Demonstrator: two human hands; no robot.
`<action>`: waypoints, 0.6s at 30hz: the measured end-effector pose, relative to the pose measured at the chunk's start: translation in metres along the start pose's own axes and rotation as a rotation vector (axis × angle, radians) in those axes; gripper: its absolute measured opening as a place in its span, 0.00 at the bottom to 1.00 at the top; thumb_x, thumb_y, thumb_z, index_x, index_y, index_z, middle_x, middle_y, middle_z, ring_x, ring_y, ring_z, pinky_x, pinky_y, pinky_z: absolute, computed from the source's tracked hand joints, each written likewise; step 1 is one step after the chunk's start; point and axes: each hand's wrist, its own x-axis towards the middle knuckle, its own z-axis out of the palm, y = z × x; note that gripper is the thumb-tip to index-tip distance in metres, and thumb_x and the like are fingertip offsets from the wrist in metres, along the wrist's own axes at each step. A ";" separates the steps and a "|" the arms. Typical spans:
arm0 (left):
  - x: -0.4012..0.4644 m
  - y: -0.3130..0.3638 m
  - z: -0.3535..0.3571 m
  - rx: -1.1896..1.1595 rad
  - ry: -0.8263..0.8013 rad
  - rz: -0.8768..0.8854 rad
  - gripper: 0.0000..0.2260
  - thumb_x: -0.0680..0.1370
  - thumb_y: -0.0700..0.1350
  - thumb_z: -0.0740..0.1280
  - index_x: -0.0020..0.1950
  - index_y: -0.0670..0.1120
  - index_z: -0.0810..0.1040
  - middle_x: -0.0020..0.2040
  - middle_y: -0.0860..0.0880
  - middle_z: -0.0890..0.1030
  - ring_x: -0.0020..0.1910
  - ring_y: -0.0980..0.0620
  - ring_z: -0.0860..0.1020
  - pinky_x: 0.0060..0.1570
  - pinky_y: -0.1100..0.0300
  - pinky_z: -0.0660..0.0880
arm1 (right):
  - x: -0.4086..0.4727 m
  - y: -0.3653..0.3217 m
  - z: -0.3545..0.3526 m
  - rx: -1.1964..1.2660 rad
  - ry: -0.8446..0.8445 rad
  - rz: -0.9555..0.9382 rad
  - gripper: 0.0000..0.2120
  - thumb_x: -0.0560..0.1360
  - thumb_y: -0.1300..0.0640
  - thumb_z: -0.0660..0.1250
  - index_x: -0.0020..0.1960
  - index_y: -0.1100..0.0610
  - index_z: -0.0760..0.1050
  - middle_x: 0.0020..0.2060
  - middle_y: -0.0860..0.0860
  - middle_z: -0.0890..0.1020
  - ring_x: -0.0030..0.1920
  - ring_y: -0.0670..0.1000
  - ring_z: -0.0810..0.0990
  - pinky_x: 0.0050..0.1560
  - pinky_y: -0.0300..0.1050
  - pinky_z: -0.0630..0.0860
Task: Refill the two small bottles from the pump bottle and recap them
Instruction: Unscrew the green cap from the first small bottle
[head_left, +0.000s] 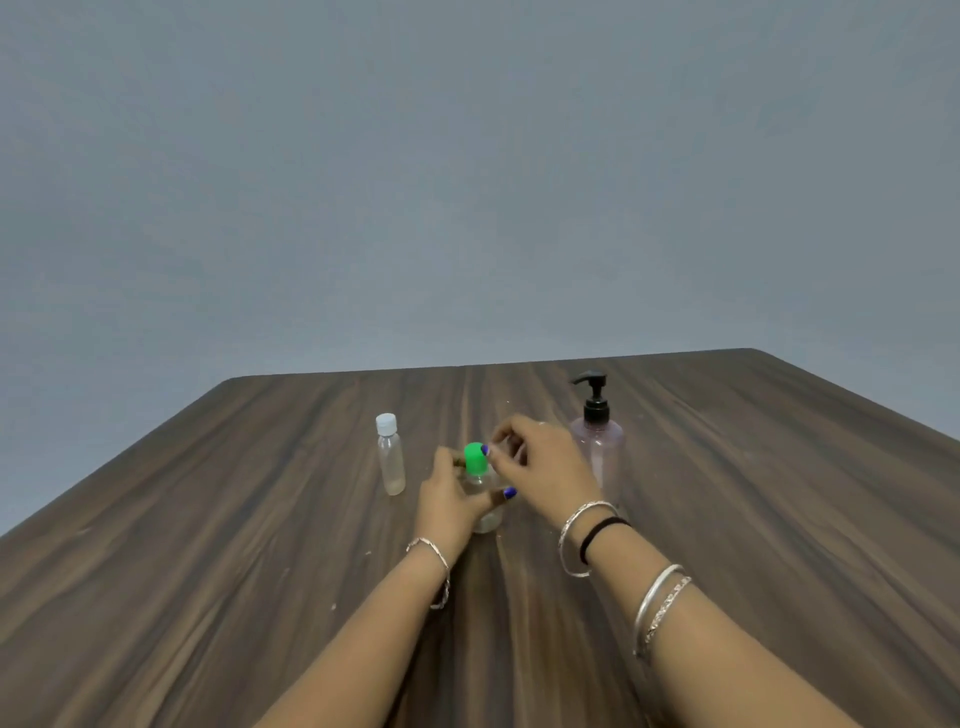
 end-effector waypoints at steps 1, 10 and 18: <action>-0.004 0.000 -0.004 -0.003 0.002 0.006 0.20 0.64 0.42 0.78 0.43 0.47 0.66 0.41 0.50 0.77 0.39 0.55 0.75 0.33 0.73 0.69 | 0.001 0.001 0.007 0.018 -0.014 0.022 0.09 0.72 0.50 0.68 0.49 0.53 0.77 0.40 0.48 0.78 0.43 0.49 0.77 0.48 0.46 0.77; -0.006 -0.017 -0.014 0.022 0.049 0.111 0.17 0.63 0.39 0.77 0.49 0.43 0.78 0.43 0.51 0.76 0.41 0.60 0.75 0.42 0.73 0.70 | 0.004 0.003 0.053 0.343 0.094 0.100 0.11 0.63 0.58 0.78 0.40 0.53 0.77 0.32 0.43 0.78 0.34 0.39 0.75 0.36 0.25 0.70; -0.002 -0.019 -0.013 -0.035 0.024 0.057 0.14 0.63 0.41 0.77 0.47 0.46 0.81 0.41 0.50 0.82 0.41 0.56 0.79 0.43 0.67 0.74 | 0.010 0.011 0.056 0.385 0.066 0.052 0.07 0.67 0.63 0.75 0.43 0.55 0.81 0.35 0.48 0.81 0.36 0.42 0.78 0.38 0.25 0.72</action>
